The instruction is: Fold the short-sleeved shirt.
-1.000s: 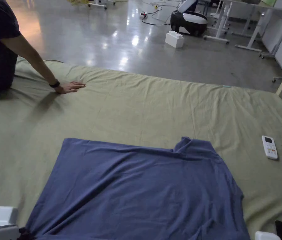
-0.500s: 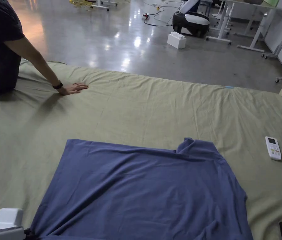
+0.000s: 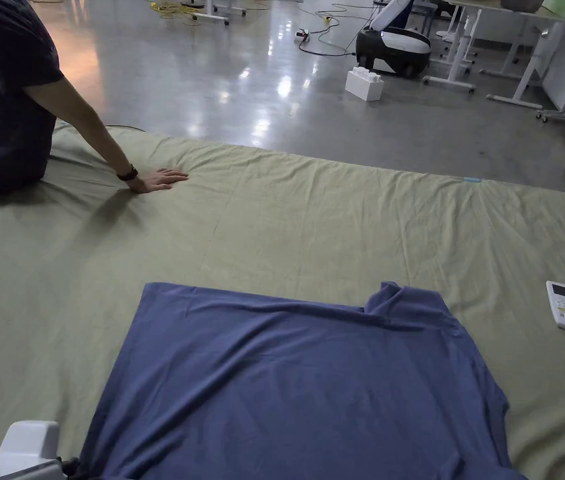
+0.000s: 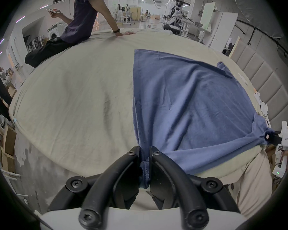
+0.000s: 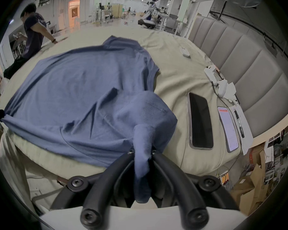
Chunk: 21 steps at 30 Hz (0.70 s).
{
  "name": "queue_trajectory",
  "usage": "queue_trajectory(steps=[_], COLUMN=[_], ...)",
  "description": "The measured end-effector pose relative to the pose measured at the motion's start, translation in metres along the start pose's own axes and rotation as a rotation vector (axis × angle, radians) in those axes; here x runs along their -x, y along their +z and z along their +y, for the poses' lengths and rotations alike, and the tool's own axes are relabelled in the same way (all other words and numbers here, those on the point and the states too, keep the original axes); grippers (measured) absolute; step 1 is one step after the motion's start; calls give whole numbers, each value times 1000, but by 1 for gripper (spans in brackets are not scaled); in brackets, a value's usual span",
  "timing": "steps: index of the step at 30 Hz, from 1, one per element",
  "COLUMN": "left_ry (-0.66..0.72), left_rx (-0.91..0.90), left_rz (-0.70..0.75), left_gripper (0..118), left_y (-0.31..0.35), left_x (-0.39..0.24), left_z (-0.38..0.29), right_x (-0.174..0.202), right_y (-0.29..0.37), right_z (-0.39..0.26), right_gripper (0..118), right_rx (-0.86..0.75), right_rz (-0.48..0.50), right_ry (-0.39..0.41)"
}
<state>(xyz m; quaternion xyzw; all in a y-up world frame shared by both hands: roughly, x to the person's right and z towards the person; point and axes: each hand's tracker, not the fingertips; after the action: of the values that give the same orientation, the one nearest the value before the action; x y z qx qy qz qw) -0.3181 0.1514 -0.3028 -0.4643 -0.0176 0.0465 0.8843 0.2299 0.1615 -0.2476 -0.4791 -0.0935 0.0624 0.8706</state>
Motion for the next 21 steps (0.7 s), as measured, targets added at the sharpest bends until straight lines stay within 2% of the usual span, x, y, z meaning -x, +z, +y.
queue_trajectory(steps=[5,11,17,21], left_ry=[44,41,54,76], left_rx=[-103,-169,-173,-145], left_rz=[-18,-15,0,13], left_gripper=[10,10,10,10], left_y=[12,2,-40,-79], left_x=[5,3,-2,-2], left_z=[21,68,121,152], right_x=[-7,-8,-3,0], right_y=[20,19,-20,-64], right_z=[24,81,143,178], right_gripper=[7,7,7,7], right_rx=[-127,-202,-212,-155], right_rz=[23,30,42,51], right_ry=[-65,-64,-71,-76])
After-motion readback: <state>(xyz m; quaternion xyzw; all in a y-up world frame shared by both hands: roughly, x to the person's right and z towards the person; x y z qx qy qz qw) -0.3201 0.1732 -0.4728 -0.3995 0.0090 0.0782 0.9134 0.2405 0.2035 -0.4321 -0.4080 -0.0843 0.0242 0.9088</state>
